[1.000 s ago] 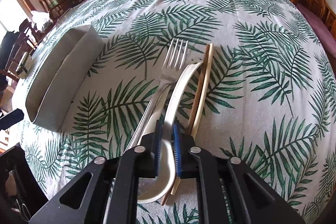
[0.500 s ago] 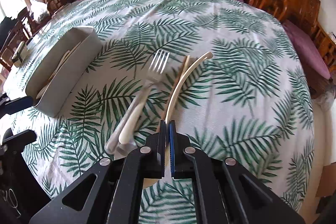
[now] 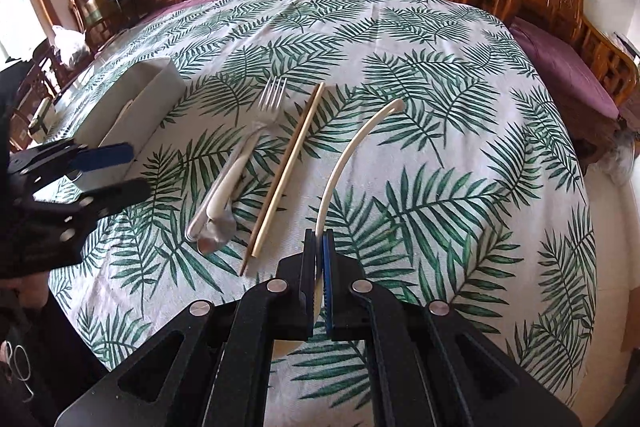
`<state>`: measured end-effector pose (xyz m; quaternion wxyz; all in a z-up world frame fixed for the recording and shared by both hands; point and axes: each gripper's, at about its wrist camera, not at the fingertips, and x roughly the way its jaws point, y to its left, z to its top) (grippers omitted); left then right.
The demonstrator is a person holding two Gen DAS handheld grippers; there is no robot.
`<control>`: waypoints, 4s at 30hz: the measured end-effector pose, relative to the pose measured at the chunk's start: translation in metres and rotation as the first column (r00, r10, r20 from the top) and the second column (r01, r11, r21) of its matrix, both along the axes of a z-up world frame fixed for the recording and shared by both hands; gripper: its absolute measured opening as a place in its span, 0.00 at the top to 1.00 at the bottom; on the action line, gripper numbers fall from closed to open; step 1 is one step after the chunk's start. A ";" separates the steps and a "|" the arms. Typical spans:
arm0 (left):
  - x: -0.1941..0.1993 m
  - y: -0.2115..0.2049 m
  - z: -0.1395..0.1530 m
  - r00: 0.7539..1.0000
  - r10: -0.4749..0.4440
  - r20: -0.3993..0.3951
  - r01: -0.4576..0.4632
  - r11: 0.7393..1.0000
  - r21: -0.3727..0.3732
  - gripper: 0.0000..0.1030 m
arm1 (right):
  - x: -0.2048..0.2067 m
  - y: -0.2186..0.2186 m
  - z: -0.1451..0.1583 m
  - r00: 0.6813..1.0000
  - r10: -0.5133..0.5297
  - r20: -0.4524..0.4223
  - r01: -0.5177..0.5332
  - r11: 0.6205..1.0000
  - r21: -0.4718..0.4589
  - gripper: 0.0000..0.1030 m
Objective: Organize utensils
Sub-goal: 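Grasp the metal fork with the left tool while the right tool grasps the white spoon, then carry the metal fork and white spoon over the grey tray and release both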
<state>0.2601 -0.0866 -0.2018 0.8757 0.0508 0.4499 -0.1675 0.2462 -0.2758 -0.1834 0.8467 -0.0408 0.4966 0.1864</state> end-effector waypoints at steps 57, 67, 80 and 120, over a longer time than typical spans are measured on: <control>0.055 -0.002 -0.001 0.995 0.084 -0.049 -0.084 0.996 0.012 0.94 | -0.001 -0.003 0.008 1.000 0.004 0.023 -0.004 1.000 0.013 0.96; 0.022 0.037 0.050 0.996 0.075 0.056 -0.073 0.997 -0.034 0.94 | -0.010 0.019 0.031 0.996 0.055 0.075 -0.055 0.998 0.007 0.96; 0.004 0.099 0.084 0.983 0.137 0.120 -0.132 0.990 -0.051 0.94 | -0.013 0.052 0.057 0.987 0.106 0.120 -0.109 0.994 0.019 0.96; -0.003 0.205 0.069 0.959 0.256 0.122 -0.251 0.967 -0.052 0.93 | 0.023 0.242 0.065 0.950 0.292 0.110 -0.297 0.954 0.029 0.96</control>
